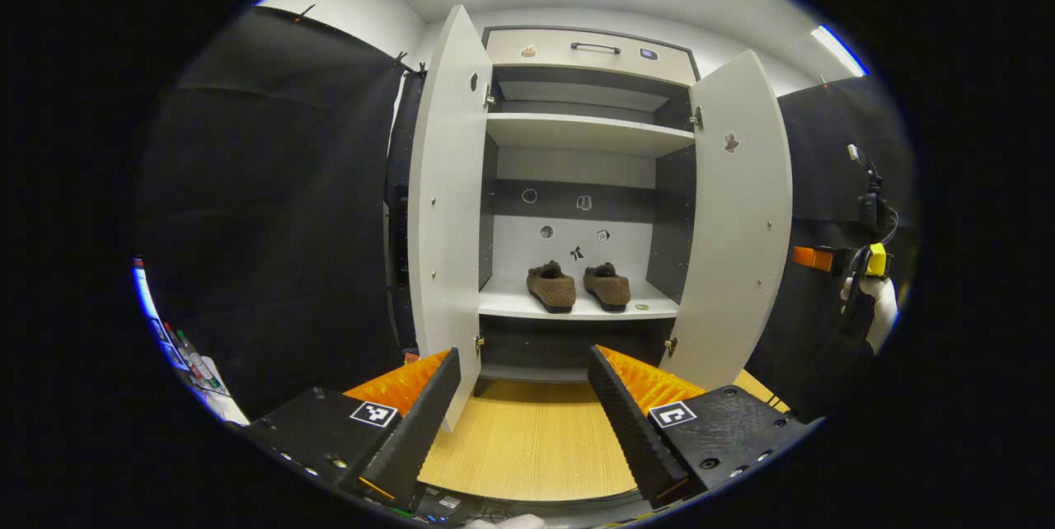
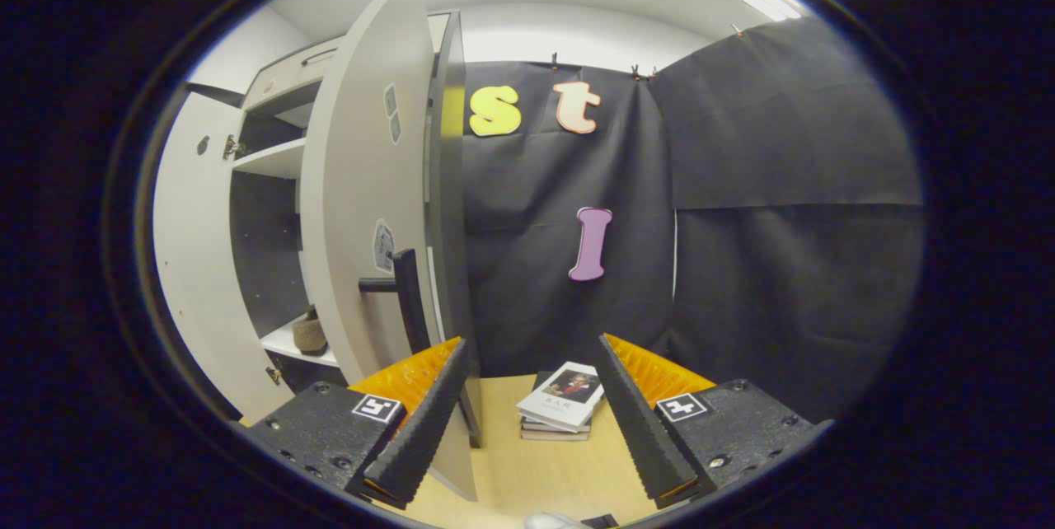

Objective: Grab one shoe with the right hand and put it into the shoe cabinet, grab the other shoe with the left hand and put it into the shoe cabinet; then close the right door with the right hand and the left door with the left hand.

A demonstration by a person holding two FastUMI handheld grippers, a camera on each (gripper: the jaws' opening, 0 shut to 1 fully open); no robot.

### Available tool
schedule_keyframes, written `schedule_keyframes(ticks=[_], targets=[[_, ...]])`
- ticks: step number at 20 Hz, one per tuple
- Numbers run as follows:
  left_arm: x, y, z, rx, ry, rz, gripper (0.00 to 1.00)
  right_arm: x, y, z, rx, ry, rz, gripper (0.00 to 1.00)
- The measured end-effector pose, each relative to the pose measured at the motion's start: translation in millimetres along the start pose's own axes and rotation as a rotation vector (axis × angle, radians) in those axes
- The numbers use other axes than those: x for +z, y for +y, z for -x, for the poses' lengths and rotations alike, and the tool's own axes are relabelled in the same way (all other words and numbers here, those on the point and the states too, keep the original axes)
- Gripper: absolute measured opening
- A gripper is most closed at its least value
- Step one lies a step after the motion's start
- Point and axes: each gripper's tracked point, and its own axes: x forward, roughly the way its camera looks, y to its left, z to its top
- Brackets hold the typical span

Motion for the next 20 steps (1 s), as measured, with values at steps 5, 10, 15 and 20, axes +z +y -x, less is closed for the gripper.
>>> schedule_keyframes(ticks=[5,10,15,20], targets=[[2.3,2.7,-2.1,0.055,-0.009,0.002,0.95,1.4,4.0,-11.3,0.024,-0.01,0.015,0.97],[-1.8,2.8,-1.4,0.061,0.004,-0.008,0.95,3.9,18.3,-7.3,0.025,-0.022,0.073,0.93],[-3.5,9.5,1.5,0.072,0.014,-0.013,0.95,-1.2,45.2,-1.2,0.059,-0.002,0.04,0.93],[-0.7,28.1,12.5,0.1,0.008,-0.005,0.95,-6.9,94.7,2.4,0.141,-0.005,0.047,0.93]])
